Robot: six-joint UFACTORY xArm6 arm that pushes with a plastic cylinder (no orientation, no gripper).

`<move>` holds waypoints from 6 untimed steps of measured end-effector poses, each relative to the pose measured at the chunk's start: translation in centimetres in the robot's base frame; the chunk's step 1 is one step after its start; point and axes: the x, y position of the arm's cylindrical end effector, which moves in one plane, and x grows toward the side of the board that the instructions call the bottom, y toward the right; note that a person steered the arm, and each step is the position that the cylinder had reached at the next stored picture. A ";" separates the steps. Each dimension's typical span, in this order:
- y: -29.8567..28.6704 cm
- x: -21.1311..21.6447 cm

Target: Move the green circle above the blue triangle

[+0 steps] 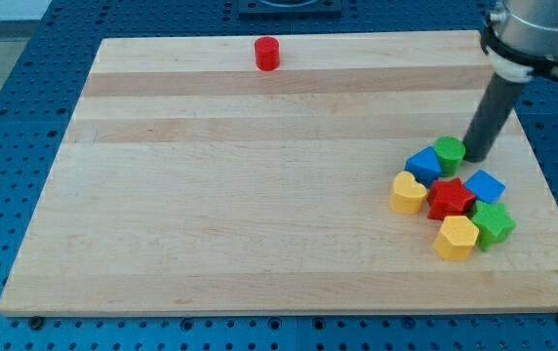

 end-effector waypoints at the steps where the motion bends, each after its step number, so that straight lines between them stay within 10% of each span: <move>1: -1.8 -1.8; 3: 5.3 -0.7; 6: 0.6 2.3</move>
